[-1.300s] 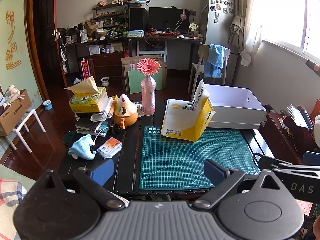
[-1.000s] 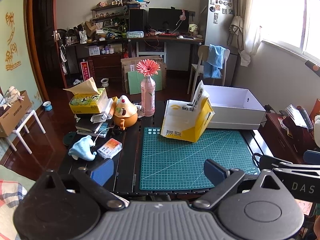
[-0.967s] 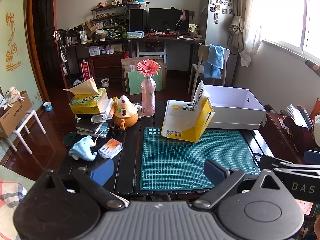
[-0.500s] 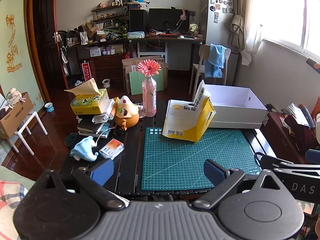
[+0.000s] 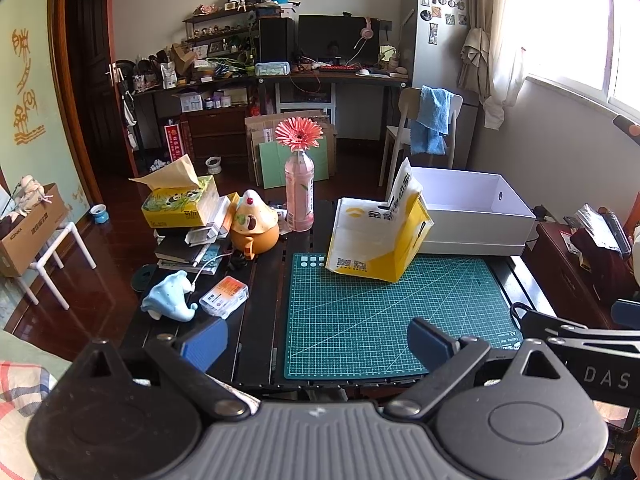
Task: Fold shopping bag
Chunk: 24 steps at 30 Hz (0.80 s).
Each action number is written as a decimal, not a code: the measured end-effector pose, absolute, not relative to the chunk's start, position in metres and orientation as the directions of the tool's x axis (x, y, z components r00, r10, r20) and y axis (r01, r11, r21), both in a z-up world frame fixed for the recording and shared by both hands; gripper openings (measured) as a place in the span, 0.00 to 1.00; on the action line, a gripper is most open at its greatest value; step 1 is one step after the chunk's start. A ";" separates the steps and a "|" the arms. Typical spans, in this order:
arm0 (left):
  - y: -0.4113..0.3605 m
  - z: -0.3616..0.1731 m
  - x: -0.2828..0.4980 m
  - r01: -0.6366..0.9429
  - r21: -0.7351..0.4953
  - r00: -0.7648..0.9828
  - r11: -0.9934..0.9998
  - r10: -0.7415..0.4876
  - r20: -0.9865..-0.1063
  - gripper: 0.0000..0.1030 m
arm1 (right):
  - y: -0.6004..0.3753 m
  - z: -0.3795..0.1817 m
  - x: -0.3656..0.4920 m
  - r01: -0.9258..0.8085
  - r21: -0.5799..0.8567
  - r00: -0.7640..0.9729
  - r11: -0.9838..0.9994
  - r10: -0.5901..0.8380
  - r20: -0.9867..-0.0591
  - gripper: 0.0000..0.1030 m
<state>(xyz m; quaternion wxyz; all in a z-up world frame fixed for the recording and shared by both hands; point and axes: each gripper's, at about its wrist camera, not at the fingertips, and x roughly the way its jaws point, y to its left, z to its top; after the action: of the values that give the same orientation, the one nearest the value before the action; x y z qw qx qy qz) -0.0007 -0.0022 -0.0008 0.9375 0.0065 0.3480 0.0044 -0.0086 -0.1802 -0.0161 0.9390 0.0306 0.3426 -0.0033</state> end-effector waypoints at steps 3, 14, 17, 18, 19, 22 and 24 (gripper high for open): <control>-0.002 -0.002 -0.001 -0.004 0.017 0.758 1.000 0.015 -0.652 0.94 | -0.176 -0.013 -0.010 0.029 0.055 0.765 0.998 0.013 -0.644 0.99; -0.004 0.000 0.000 -0.005 0.023 0.757 1.000 0.019 -0.653 0.94 | -0.177 -0.015 -0.010 0.030 0.054 0.763 0.998 0.012 -0.647 0.99; -0.004 0.000 -0.001 -0.006 0.023 0.757 1.000 0.019 -0.653 0.94 | -0.178 -0.015 -0.011 0.031 0.052 0.764 0.998 0.010 -0.646 0.99; -0.004 0.000 -0.001 -0.006 0.022 0.757 1.000 0.019 -0.653 0.94 | -0.178 -0.015 -0.011 0.031 0.052 0.764 0.998 0.010 -0.645 0.99; -0.005 0.000 -0.001 -0.006 0.022 0.758 1.000 0.019 -0.652 0.94 | -0.179 -0.014 -0.011 0.031 0.051 0.764 0.998 0.009 -0.645 0.99; -0.004 -0.001 0.001 -0.007 0.023 0.758 1.000 0.020 -0.652 0.94 | -0.180 -0.014 -0.012 0.031 0.050 0.764 0.998 0.009 -0.645 0.99; -0.004 -0.001 0.002 -0.007 0.024 0.757 1.000 0.021 -0.653 0.94 | -0.182 -0.015 -0.012 0.032 0.050 0.764 0.998 0.008 -0.645 0.99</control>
<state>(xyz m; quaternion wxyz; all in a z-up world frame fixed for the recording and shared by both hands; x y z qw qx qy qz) 0.0019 -0.0042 -0.0013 0.9372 0.0100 0.3485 0.0074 -0.0123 -0.1817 -0.0145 0.9387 0.0290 0.3435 -0.0062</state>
